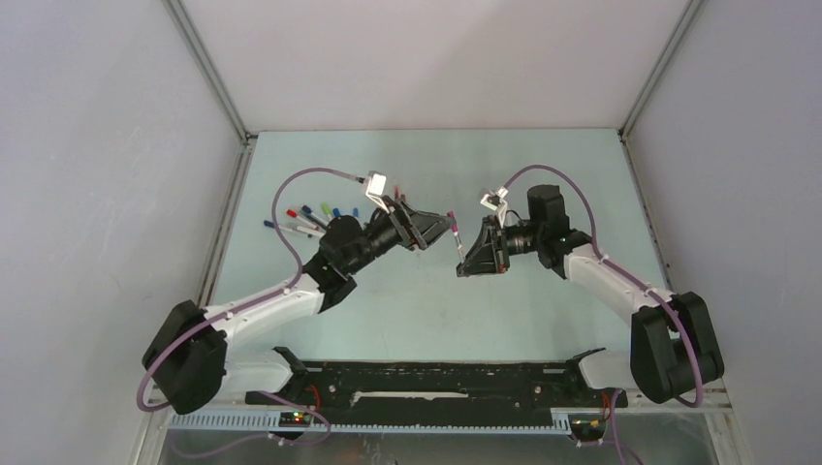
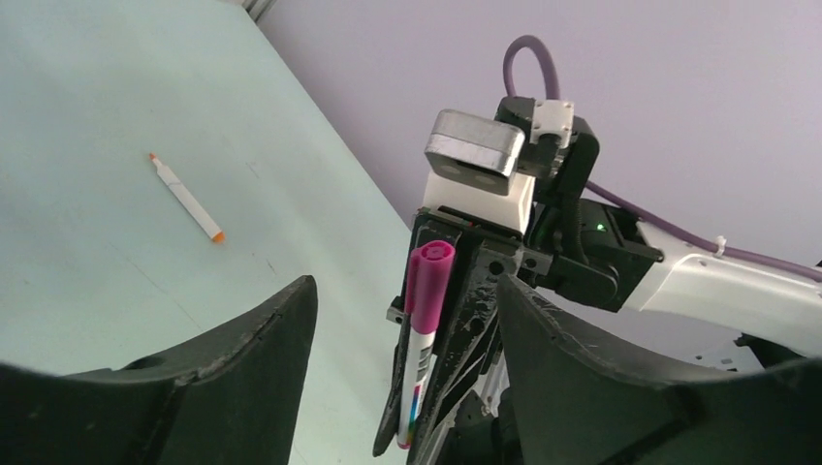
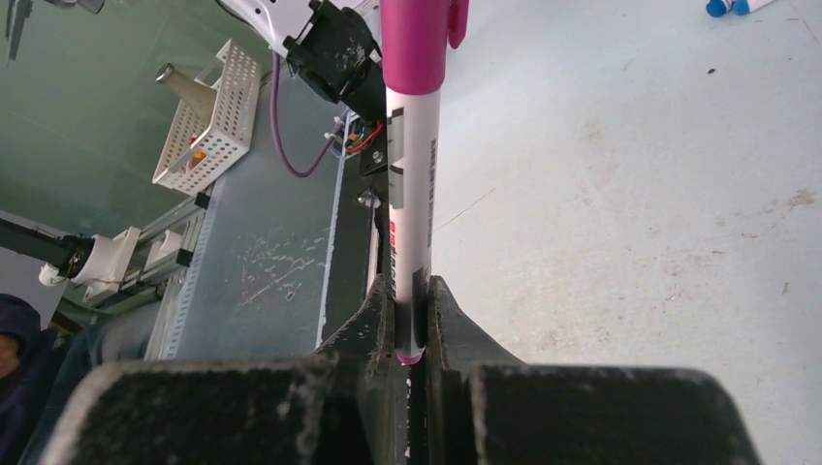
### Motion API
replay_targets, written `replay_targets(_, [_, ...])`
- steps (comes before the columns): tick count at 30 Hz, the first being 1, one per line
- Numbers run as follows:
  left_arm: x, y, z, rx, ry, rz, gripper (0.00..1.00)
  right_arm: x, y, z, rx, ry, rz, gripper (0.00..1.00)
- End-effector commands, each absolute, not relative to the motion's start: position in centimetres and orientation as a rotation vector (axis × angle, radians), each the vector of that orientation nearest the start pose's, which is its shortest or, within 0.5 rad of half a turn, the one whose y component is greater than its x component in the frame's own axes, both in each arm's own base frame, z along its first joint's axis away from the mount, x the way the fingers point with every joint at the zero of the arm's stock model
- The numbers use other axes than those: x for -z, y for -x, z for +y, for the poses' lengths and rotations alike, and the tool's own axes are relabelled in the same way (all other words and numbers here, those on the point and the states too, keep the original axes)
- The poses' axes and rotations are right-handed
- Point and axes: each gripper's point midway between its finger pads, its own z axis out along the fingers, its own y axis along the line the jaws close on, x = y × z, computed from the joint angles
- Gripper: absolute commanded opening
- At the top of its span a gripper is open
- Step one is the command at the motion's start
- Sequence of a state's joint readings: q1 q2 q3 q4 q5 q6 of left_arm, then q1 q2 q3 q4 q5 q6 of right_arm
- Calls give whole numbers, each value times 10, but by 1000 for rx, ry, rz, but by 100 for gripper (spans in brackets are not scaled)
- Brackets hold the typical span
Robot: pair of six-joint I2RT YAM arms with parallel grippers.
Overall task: Open the pen caps
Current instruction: Open the pen cap from the pen.
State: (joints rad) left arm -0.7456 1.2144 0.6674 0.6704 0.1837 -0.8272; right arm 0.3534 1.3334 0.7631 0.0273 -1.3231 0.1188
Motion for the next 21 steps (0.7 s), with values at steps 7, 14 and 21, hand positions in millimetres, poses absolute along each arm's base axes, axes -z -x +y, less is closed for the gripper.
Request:
replay_targets(7, [-299,-263,-341,1434,-148,1608,56,-208,-196,261,-1659,1098,1693,0])
replay_targets(14, [-299,-264,-348,1440,-161,1620,47,-204,-194,265,-1666,1111,1708,0])
replay_targets(21, [-297,-261,-352,1449,-180,1625,15,-203,-191,265,-1674,1109,1721,0])
